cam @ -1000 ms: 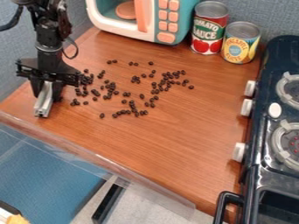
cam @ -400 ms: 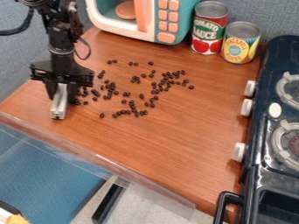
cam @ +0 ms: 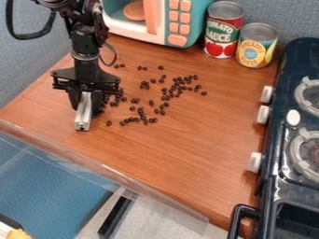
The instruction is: Sweep into pile
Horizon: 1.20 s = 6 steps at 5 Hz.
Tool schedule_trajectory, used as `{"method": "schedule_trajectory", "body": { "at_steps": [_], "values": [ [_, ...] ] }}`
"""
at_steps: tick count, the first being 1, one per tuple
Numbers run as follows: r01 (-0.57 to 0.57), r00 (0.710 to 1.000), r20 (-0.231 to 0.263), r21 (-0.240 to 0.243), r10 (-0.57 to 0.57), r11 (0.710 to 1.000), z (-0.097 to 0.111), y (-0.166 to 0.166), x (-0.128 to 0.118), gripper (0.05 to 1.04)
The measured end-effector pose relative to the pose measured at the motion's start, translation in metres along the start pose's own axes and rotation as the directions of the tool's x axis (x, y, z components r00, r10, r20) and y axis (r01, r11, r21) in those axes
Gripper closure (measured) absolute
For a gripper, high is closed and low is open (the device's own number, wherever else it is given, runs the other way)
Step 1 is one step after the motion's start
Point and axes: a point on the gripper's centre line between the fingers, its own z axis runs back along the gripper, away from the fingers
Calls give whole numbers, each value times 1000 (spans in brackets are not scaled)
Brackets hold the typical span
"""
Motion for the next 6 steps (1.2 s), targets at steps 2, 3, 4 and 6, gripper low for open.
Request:
{"method": "schedule_trajectory", "body": {
  "at_steps": [2,3,4,6],
  "values": [
    [11,1000,-9,-46,-12,999,3,-31,-9,697],
    [8,1000,-18,-69,-9,998,5,-47,-14,697],
    [6,999,-32,-98,-9,995,7,-66,-21,697],
    [-22,999,-50,-134,15,991,10,-89,-25,697]
  ]
}}
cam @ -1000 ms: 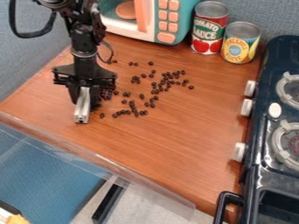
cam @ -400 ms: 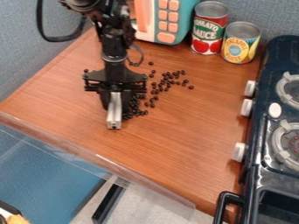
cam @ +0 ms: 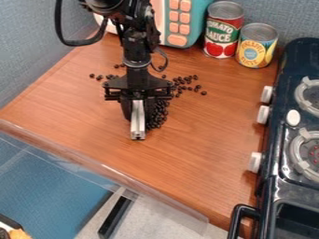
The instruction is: Sweep into pile
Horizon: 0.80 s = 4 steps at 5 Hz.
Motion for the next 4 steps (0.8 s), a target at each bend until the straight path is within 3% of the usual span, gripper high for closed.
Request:
{"method": "schedule_trajectory", "body": {
  "at_steps": [4],
  "values": [
    [-21,1000,-1,-59,21,998,1,-41,-4,697]
  ]
}}
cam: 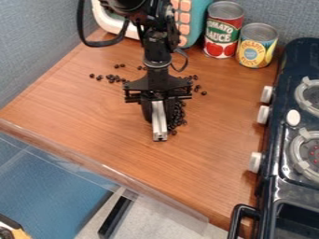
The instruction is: Sweep into pile
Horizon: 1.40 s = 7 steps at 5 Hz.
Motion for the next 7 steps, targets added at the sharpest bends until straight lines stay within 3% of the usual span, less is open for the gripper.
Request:
{"method": "schedule_trajectory", "body": {
  "at_steps": [2,3,4,5,6,7],
  "values": [
    [-27,999,24,-29,28,999,6,-11,-4,697],
    [-31,998,60,-90,37,995,43,-6,-1,697],
    [-95,989,96,-134,108,986,78,25,10,697],
    [-137,981,119,-133,153,982,111,60,15,697],
    [-177,972,147,-54,183,983,126,104,33,697],
    [-106,990,105,133,92,985,100,140,58,697]
  ]
}}
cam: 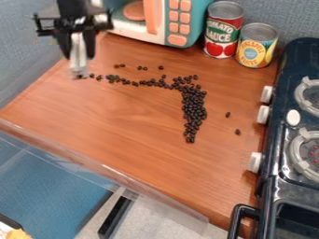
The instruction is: Sweep into pile
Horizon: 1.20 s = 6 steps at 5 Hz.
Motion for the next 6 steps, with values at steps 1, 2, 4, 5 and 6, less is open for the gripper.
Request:
{"method": "schedule_trajectory", "body": {
  "at_steps": [1,2,4,5,6],
  "values": [
    [138,990,-2,130,-139,982,-16,14,28,697],
    [220,974,7,173,-225,960,-31,21,53,697],
    [275,961,-48,233,-271,933,-75,39,65,697],
    [319,947,-53,254,-316,913,-87,37,56,697],
    [341,939,-39,225,-341,913,-92,22,53,697]
  ]
}}
